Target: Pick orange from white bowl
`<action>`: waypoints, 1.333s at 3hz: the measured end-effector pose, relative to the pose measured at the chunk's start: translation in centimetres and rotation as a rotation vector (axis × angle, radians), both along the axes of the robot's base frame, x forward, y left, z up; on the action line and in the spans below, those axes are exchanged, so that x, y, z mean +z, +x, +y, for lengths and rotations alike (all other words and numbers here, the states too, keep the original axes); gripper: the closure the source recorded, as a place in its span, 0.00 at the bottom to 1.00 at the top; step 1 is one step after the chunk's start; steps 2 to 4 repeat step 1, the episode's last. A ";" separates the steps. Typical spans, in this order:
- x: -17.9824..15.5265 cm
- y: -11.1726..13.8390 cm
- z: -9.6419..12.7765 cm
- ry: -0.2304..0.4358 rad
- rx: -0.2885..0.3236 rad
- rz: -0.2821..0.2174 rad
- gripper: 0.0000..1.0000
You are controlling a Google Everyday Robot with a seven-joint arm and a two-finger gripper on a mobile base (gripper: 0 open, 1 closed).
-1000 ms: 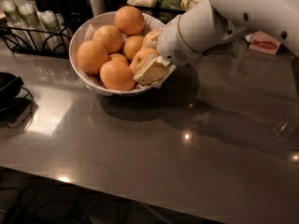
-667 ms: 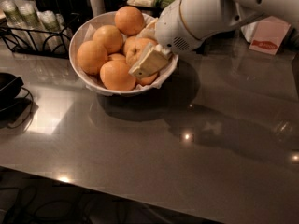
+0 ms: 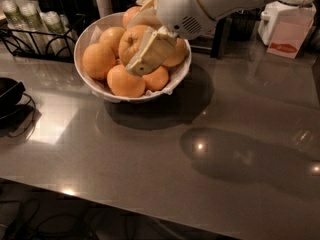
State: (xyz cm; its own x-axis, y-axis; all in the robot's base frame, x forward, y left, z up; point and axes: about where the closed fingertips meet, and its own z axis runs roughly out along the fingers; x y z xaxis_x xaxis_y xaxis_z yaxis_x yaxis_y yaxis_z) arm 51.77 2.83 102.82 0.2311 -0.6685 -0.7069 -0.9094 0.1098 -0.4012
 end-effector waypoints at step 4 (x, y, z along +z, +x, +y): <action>0.0 0.0 0.0 0.000 0.000 0.000 1.00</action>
Offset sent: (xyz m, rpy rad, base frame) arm 0.0000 0.0000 0.0000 0.0000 0.0000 0.0000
